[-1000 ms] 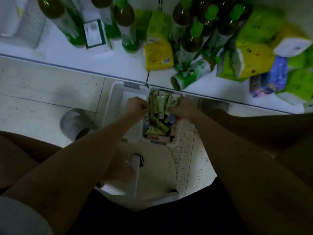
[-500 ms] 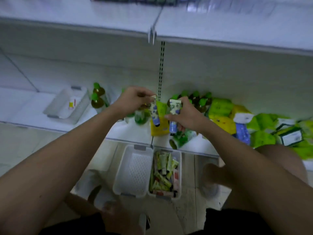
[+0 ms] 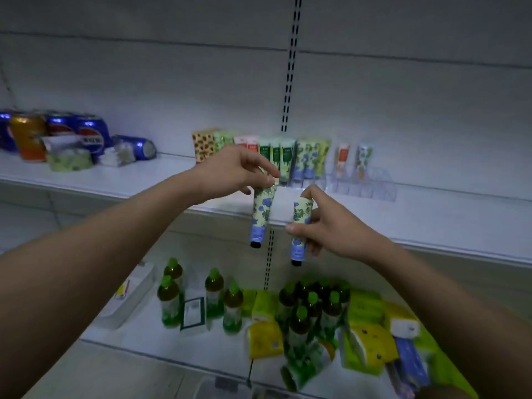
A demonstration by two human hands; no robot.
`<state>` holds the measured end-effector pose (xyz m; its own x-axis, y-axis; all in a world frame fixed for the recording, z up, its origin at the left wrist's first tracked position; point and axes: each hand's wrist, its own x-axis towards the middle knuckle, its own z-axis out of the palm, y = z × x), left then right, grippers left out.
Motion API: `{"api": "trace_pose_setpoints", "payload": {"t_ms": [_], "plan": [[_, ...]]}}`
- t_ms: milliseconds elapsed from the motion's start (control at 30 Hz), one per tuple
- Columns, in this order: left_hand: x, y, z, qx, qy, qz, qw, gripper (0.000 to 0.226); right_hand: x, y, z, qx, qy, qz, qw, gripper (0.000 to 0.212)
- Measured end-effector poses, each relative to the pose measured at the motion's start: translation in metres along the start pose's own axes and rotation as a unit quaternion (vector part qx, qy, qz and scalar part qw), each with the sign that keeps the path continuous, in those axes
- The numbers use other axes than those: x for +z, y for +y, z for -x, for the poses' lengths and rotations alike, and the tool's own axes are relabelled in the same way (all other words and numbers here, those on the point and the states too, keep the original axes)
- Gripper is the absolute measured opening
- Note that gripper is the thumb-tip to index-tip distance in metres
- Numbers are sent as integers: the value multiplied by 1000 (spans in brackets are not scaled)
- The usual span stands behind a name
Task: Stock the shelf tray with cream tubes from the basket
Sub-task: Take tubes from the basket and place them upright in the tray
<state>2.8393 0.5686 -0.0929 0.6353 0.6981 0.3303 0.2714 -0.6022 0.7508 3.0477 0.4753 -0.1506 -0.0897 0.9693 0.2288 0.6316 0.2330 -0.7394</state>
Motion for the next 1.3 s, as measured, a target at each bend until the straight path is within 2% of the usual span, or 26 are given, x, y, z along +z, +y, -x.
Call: {"api": "trace_pose_setpoints", "payload": {"t_ms": [167,400,533,700,867,1067,1300], "plan": [[-11,19,-32,13,24,-16,1000,9,-33,-28,-20,-16,20,76,997,36],[-12,14,-74,14,53,-18,998,8,-67,-29,-56,7,23,118,993,17],[-11,7,-98,18,77,-1,997,10,-90,-20,-88,24,62,183,981,25],[-6,-1,-122,29,111,11,993,11,-114,-5,-128,5,142,211,967,10],[4,-12,-139,50,134,33,989,11,-119,16,-169,8,168,240,956,3],[6,-14,-153,63,140,62,986,11,-112,29,-198,-2,162,293,942,6],[16,-23,-157,60,130,45,989,11,-106,33,-210,7,168,270,948,23]]}}
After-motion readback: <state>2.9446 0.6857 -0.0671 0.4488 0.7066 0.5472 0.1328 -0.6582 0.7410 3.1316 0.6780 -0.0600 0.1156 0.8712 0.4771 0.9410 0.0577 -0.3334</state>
